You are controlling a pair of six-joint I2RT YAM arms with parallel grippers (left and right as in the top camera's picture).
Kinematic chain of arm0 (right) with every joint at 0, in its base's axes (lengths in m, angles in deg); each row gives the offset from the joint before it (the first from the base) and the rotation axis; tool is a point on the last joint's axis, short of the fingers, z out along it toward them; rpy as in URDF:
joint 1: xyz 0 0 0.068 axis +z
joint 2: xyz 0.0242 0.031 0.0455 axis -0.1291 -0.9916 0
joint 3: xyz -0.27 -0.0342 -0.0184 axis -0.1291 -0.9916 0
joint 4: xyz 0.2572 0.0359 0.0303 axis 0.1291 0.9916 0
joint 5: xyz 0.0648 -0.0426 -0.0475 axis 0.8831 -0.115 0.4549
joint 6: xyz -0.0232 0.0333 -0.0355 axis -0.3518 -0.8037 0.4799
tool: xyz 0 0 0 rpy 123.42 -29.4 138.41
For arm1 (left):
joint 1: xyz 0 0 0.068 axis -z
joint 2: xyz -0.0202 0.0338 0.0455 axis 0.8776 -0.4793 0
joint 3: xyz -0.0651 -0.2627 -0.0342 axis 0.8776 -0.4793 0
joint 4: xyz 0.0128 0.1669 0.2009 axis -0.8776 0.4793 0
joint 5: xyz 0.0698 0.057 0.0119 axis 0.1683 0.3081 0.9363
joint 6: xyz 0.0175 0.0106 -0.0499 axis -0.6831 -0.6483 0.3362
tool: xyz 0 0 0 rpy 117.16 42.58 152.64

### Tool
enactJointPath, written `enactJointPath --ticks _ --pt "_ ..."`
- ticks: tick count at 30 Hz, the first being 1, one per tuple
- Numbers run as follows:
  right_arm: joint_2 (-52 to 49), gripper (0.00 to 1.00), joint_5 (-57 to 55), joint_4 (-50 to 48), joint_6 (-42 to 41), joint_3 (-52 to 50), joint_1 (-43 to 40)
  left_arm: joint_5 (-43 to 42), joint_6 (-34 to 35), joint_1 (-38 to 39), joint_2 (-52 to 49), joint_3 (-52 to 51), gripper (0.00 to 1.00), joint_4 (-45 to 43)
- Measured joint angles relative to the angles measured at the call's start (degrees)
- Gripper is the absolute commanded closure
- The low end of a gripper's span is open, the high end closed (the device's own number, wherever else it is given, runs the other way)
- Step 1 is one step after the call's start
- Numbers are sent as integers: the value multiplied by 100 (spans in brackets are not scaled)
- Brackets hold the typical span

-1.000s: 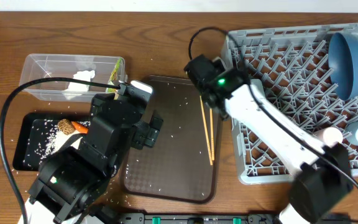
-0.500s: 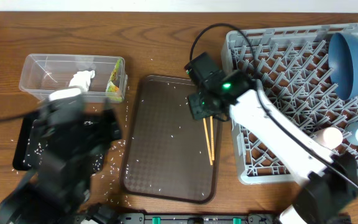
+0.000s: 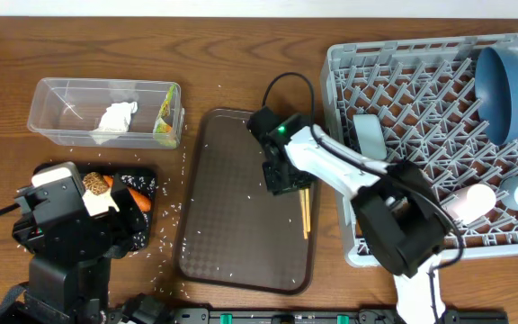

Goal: Sort waste into correct bins and load items into the dishwasher rack
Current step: 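Release the bowl in the rack and move right gripper toward chopsticks, then lower the right gripper onto the wooden chopsticks on the brown tray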

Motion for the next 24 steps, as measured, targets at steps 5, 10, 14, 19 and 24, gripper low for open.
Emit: enactJointPath --ticks 5,10,14,19,24 --pt "7 62 -2 -74 109 0 -13 2 0 0 -2 0 2 15" --pt "96 58 -13 -81 195 -9 -24 2 0 0 -2 0 2 17" --pt "426 57 -31 11 61 -11 -79 2 0 0 -2 0 2 20" --pt "660 57 -35 278 -225 -13 -334 2 0 0 -2 0 2 20" --pt "658 57 -52 181 -400 -238 -518 2 0 0 -2 0 2 20"
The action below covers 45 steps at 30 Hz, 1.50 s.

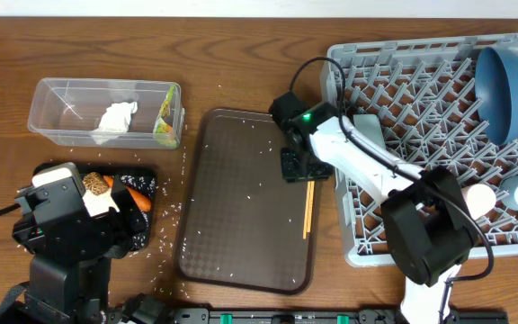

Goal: Sort waste into correct bins and load items into the dishwasher rack
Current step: 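Lower the right gripper onto the wooden chopsticks on the brown tray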

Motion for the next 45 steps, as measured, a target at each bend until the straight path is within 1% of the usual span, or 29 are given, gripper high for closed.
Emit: enactJointPath --ticks 2,7,12,14,16,17,21,23,28,32,36,40,45 --pt "0 57 22 -98 -42 -192 -28 -2 0 0 0 0 2 0" --pt "0 66 151 -374 -120 -540 -28 0 0 0 0 0 2 0" --pt "0 74 291 -651 -94 -581 -20 0 0 0 0 0 2 0" --pt "0 75 334 -798 -48 -581 0 0 0 0 0 0 2 0" --pt "0 70 358 -859 -31 -581 52 0 0 0 0 0 2 0" --pt "0 69 369 -861 -20 -581 101 0 0 0 0 0 2 0" --pt "0 69 402 -859 11 -581 219 0 0 0 0 0 2 0" --pt "0 72 382 -861 15 -581 221 0 0 0 0 0 2 0" --pt "0 65 337 -831 103 -581 195 0 0 2 0 0 2 0" --pt "2 64 341 -761 409 -555 195 0 0 0 0 0 2 2" --pt "94 64 352 -706 562 -496 234 0 0 0 0 0 2 0" --pt "247 67 367 -708 588 -446 382 0 0 0 0 0 2 0" --pt "186 71 376 -713 483 -413 531 0 0 2 0 0 2 2"
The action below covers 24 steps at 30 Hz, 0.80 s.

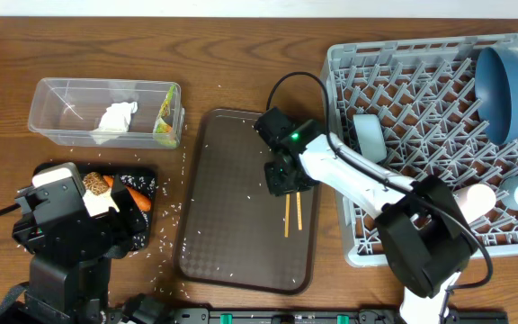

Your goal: Sort waste into correct bins and load items into the dishwasher rack

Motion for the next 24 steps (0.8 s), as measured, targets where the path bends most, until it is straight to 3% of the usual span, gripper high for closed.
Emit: enactJointPath --ticks 7,9,10,24 --pt "-424 74 7 -13 -243 22 0 0 0 -2 0 0 2 -2" --pt "-424 85 4 -63 -267 33 0 0 0 -2 0 0 2 0" --pt "-424 98 4 -90 -260 33 0 0 0 0 0 0 2 0" --pt "42 99 -94 275 271 367 -17 0 0 0 0 0 2 0"
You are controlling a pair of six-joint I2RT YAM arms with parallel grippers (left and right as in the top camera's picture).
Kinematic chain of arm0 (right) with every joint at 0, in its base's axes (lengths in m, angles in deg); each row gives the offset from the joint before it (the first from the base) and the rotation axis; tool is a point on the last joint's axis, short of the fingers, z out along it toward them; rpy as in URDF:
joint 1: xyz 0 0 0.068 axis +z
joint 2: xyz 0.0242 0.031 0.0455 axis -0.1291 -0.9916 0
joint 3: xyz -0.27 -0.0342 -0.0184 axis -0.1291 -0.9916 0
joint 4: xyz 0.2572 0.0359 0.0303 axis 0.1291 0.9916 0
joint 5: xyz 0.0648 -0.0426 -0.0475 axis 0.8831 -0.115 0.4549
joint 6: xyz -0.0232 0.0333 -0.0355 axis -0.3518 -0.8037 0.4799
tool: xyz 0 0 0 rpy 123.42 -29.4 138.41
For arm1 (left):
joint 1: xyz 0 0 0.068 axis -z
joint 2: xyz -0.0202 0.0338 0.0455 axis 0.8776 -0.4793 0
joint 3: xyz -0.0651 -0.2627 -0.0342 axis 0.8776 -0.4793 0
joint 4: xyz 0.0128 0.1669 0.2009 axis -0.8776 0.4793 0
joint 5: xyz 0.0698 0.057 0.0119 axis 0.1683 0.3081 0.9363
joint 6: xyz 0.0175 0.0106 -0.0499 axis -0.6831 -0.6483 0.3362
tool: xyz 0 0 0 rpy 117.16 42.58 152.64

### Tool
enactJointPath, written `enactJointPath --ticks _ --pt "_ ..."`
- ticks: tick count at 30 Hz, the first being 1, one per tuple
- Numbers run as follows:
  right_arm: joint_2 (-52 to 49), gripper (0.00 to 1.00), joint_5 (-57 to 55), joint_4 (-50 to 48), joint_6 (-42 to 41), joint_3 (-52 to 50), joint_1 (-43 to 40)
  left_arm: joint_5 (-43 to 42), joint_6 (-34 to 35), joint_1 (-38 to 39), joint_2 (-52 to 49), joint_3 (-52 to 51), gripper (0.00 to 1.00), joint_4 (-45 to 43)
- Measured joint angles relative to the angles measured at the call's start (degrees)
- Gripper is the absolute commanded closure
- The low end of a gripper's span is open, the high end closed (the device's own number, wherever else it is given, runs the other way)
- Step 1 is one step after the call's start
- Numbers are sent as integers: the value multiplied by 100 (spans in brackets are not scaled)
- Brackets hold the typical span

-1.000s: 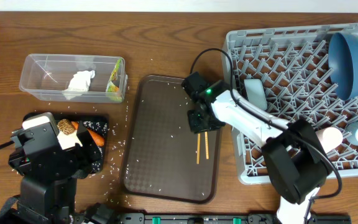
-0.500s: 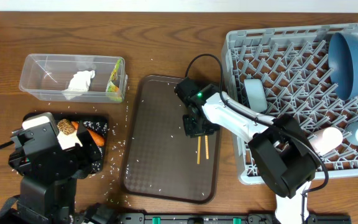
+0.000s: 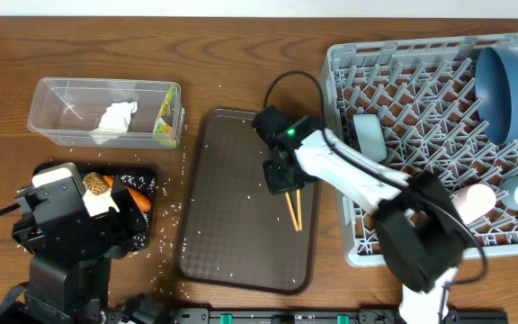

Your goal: Sort waste into correct bins and load items into the dishwasher rack

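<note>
A pair of wooden chopsticks (image 3: 292, 210) lies slanted on the brown tray (image 3: 232, 243), right of its middle. My right gripper (image 3: 281, 179) sits over their upper ends, hiding them and its own fingertips, so a grip cannot be confirmed. The grey dishwasher rack (image 3: 421, 99) stands at the right and holds a blue bowl (image 3: 504, 81), a pale grey cup (image 3: 368, 137) and two white cups (image 3: 475, 200). My left arm (image 3: 61, 216) rests at the lower left, with its fingers hidden beside the black food bin (image 3: 138, 180).
A clear plastic bin (image 3: 61, 94) at the upper left holds a crumpled white tissue (image 3: 115, 117) and a green wrapper (image 3: 164, 126). The black bin contains a carrot piece (image 3: 138, 197) and other scraps. Rice grains are scattered on the tray and the table around it.
The two chopsticks lay parallel and apart on the tray; now they lie slanted with their lower ends together. My right gripper has barely shifted. The left arm is unchanged.
The chopsticks first lay along the tray's right edge with my right gripper just left of them. Then the gripper stood at their upper end. Later the sticks lay further left, nearer the tray's middle, under the gripper, and now they are slanted there.
</note>
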Motion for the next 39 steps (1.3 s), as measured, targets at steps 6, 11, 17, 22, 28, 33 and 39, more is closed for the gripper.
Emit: enactJointPath --ticks 6,11,17,22,28,33,39 --pt "1727 99 -57 179 431 433 -223 0 0 -2 0 0 2 0" --pt "2924 99 -396 787 706 549 -1106 0 0 -2 0 0 2 0" --pt "3239 99 -638 1379 1333 542 -2686 0 0 -2 0 0 2 2" --pt "3042 99 -870 1377 1998 426 -3703 0 0 -2 0 0 2 0" --pt "2409 99 -1405 1250 2378 332 -4118 -2 0 0 0 0 2 0" --pt "1797 99 -1821 1187 2509 326 -4113 0 0 -2 0 0 2 0" --pt "1510 91 -2208 1110 2564 302 -4113 -2 0 -2 0 0 2 0"
